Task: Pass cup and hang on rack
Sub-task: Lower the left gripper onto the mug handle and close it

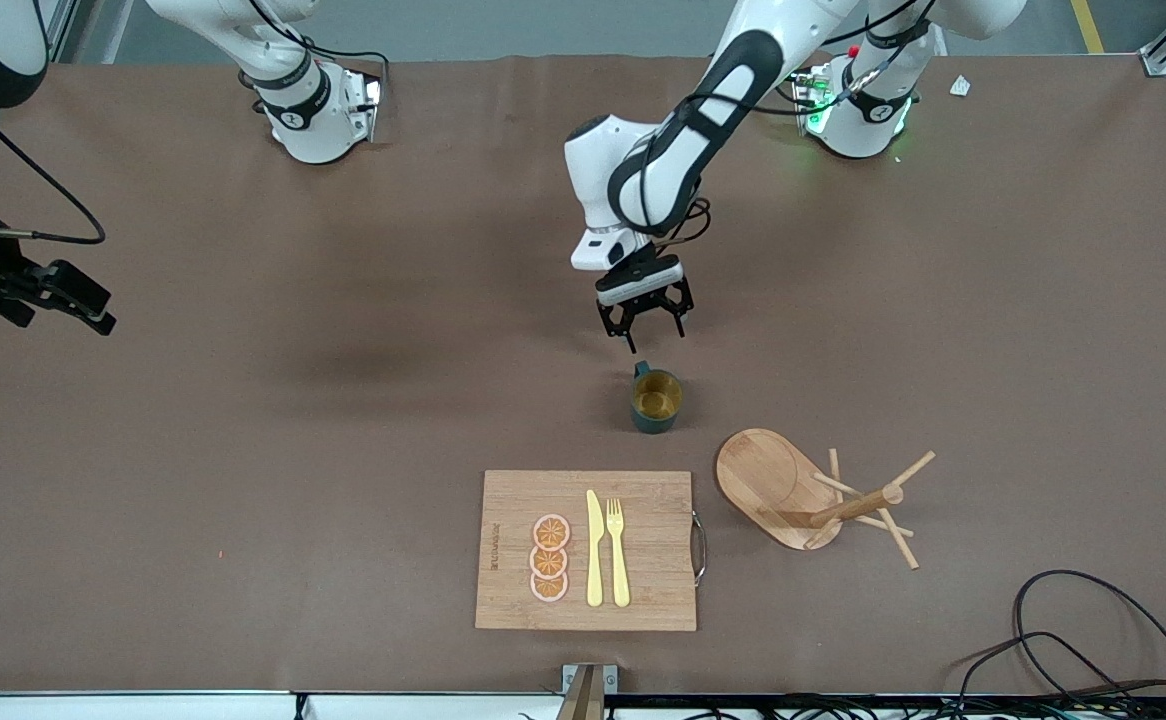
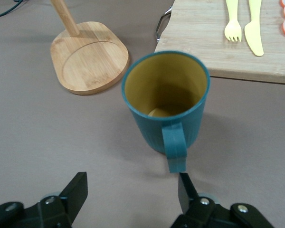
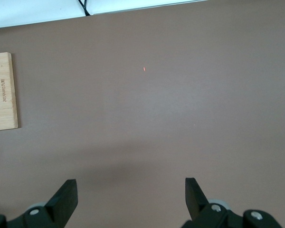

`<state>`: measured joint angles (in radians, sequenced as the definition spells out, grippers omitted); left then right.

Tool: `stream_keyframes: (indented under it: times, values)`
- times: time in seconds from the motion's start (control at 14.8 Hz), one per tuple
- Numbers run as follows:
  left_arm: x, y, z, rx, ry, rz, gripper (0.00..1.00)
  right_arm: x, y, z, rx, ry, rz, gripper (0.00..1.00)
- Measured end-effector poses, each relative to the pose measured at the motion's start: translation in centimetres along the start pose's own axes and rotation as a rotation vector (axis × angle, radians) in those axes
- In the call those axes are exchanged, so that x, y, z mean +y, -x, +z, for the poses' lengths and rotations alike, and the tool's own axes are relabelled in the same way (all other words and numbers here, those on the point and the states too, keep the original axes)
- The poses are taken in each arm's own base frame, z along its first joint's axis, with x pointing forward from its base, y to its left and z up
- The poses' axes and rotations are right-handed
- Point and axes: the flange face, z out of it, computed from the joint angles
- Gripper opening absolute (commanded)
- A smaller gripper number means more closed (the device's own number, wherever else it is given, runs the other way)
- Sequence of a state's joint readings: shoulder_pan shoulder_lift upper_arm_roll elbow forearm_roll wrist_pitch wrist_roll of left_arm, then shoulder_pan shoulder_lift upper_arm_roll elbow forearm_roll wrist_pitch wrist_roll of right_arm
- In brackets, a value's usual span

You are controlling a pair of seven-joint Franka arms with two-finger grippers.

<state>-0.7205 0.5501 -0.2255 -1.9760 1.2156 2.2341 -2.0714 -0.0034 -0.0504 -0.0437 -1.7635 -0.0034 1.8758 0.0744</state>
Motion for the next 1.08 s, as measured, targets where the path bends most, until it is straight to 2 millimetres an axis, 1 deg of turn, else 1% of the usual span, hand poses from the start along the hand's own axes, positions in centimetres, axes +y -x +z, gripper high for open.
stream_keyframes:
  times: [0.07,0.14,0.2,0.27,0.34,0.61,0.75,0.88,1.08]
  values:
    - [0.0,0.9,0.8,0.011,0.002,-0.01,0.86,0.3,-0.1,-0.7,-0.001,0.003,-0.005,1.0]
    - [0.0,1.3,1.3,0.017,0.004,-0.015,0.86,0.6,-0.1,-2.0,-0.011,0.006,-0.007,1.0]
    - [0.0,1.4,1.4,0.028,0.011,-0.021,0.86,0.8,0.0,-3.6,-0.022,0.007,-0.006,1.0]
    - [0.1,1.3,1.4,0.046,0.027,-0.03,0.86,1.0,0.1,-4.7,-0.026,0.008,-0.004,1.0]
    - [0.2,1.2,1.4,0.067,0.045,-0.038,0.85,1.0,0.1,-5.3,-0.026,0.008,-0.005,1.0]
    - [0.3,1.4,1.7,0.14,0.108,-0.036,0.83,0.4,-0.2,-5.7,-0.018,0.007,-0.02,1.0]
    - [0.2,1.7,2.2,0.172,0.135,-0.029,0.8,-0.1,-0.2,-5.9,-0.019,0.007,-0.026,1.0]
    - [0.1,1.9,2.8,0.182,0.144,-0.024,0.74,-0.3,-0.1,-6.0,-0.029,0.007,-0.026,1.0]
    - [0.0,2.0,3.0,0.181,0.143,-0.023,0.64,0.2,-0.1,-5.8,-0.031,0.008,-0.018,1.0]
